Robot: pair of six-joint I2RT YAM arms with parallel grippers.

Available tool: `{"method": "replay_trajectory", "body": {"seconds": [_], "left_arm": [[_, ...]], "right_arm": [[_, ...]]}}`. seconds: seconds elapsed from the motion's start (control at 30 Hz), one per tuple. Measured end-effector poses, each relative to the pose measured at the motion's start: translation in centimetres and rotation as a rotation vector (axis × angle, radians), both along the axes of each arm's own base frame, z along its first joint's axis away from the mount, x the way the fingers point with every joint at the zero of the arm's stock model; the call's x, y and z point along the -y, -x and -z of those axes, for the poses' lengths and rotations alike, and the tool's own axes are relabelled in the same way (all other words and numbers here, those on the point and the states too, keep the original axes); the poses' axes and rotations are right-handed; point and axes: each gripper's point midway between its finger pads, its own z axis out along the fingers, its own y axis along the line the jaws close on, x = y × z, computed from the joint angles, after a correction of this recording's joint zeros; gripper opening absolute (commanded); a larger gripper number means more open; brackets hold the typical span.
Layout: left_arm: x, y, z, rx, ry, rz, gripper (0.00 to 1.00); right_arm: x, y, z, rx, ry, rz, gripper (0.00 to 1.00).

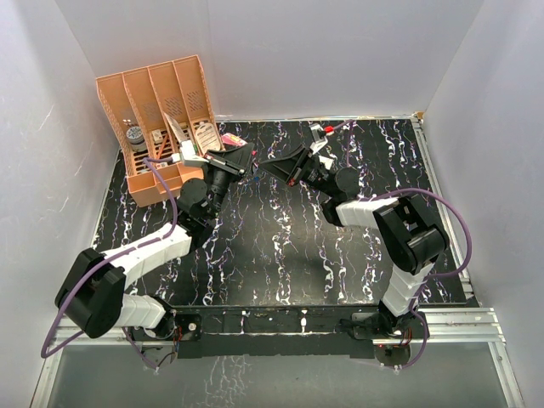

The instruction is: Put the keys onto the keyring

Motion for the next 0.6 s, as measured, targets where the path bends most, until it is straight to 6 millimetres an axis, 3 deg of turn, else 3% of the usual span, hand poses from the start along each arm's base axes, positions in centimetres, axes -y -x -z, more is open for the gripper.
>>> {"method": "replay_trajectory", "body": {"seconds": [0.3, 0.6], "left_arm": [[0.5, 0.0, 0.7, -0.021, -0.012, 0.018, 0.0], [0.7, 0.1, 0.8, -0.024, -0.013, 0.03, 0.0]], "right_arm": [[0.4, 0.8, -1.3, 0.037, -0.009, 0.003, 0.0], [0.4, 0.8, -1.3, 0.038, -0.009, 0.002, 0.0]]}}
